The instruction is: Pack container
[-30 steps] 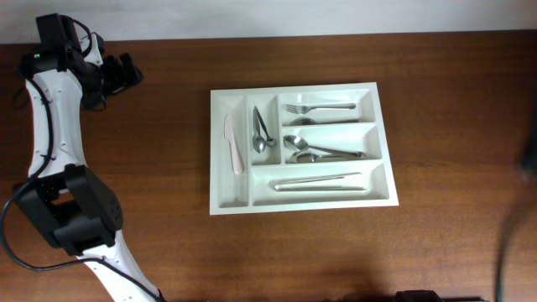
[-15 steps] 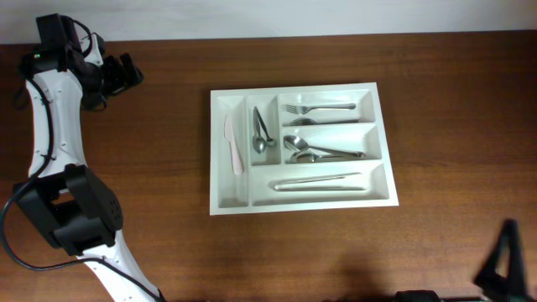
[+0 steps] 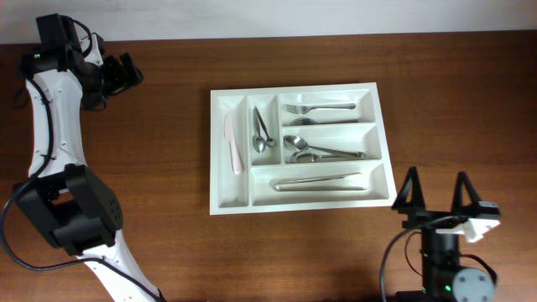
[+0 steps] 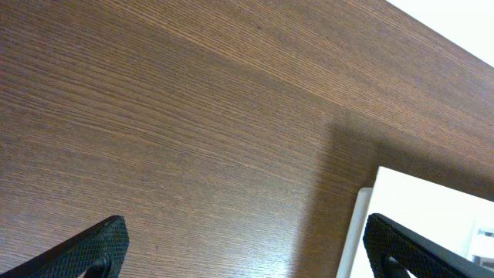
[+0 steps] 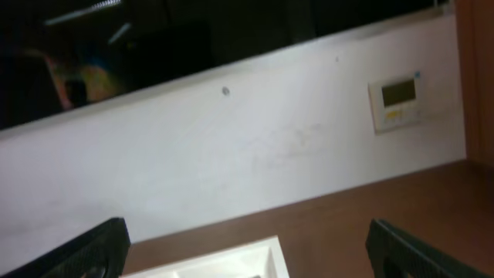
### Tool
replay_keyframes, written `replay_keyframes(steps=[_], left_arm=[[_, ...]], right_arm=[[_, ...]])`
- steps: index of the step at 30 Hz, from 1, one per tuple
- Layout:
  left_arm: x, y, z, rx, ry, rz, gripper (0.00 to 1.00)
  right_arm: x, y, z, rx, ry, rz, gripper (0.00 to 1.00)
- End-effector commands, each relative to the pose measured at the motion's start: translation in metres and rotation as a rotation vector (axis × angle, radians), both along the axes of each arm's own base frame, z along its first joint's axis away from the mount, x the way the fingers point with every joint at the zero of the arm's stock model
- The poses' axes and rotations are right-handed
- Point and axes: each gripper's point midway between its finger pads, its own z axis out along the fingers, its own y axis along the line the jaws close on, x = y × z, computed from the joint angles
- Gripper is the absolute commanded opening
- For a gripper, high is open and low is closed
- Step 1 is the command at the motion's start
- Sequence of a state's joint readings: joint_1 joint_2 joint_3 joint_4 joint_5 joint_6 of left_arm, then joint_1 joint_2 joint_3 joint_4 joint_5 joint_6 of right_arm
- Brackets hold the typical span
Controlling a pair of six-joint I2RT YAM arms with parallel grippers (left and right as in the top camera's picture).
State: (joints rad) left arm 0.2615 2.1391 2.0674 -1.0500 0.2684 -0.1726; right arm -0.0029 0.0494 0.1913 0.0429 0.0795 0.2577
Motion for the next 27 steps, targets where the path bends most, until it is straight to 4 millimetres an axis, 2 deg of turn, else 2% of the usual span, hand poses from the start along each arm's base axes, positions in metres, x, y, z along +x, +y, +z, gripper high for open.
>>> replay_keyframes(steps=[1,6,10,19,27], left_arm=[[-0.001,0.005,0.019,0.022,-0.043,-0.004,0.99],[-0.001,0.005,0.019,0.022,-0.043,-0.003,0.99],[-0.001,0.004,0.019,0.022,-0.043,-0.005,0.99],[-0.001,0.004,0.019,0.022,-0.043,-0.005,0.99],[-0.001,0.004,0.019,0.022,-0.043,-0.005,0.99]], right_arm=[[0.005,-0.006,-0.021,0.012,-0.002,-0.035,0.99],[0.012,-0.011,-0.053,-0.006,0.05,-0.069,0.99],[0.014,-0.015,-0.068,-0.007,0.097,-0.092,0.99],[0.014,-0.016,-0.091,-0.059,0.198,-0.102,0.99],[0.014,-0.016,-0.095,-0.06,0.213,-0.101,0.99]])
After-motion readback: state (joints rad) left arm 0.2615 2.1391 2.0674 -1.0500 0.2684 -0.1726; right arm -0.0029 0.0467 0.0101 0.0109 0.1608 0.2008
